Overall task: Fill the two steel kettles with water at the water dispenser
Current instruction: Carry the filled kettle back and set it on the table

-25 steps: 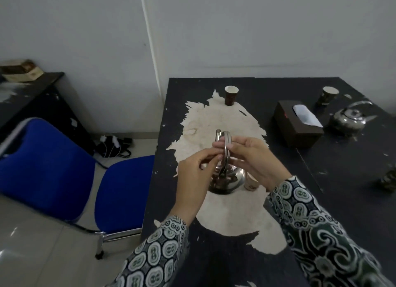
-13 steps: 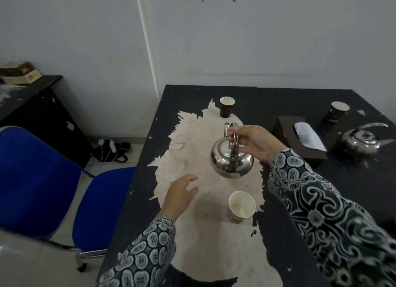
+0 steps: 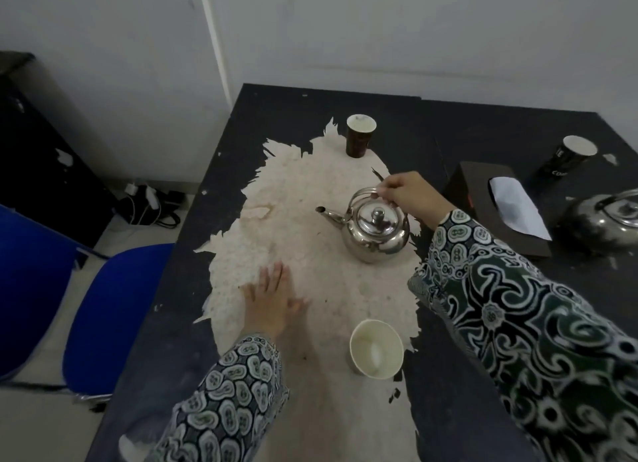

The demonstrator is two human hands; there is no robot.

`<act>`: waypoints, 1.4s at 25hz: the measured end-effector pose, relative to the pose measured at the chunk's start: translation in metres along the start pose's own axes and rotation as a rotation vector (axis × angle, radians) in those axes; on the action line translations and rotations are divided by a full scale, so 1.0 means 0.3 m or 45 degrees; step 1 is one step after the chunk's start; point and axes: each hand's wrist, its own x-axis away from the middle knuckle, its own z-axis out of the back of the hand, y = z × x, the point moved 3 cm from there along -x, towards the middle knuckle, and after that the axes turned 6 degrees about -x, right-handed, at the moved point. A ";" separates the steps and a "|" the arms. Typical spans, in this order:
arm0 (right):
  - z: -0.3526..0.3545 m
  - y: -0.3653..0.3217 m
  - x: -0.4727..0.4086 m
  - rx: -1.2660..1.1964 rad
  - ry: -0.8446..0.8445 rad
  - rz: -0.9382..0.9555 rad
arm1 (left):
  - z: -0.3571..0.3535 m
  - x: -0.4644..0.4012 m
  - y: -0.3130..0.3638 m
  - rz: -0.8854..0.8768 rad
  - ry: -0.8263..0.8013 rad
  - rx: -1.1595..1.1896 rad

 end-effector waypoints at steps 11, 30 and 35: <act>-0.131 0.236 0.057 -0.179 0.296 0.250 | -0.116 0.005 -0.008 0.060 0.551 -0.011; -0.279 0.473 0.006 -0.221 0.538 0.326 | -0.111 0.004 -0.020 0.092 0.607 0.041; -0.258 0.583 0.219 0.158 0.481 0.098 | -0.110 -0.003 -0.023 0.081 0.591 0.093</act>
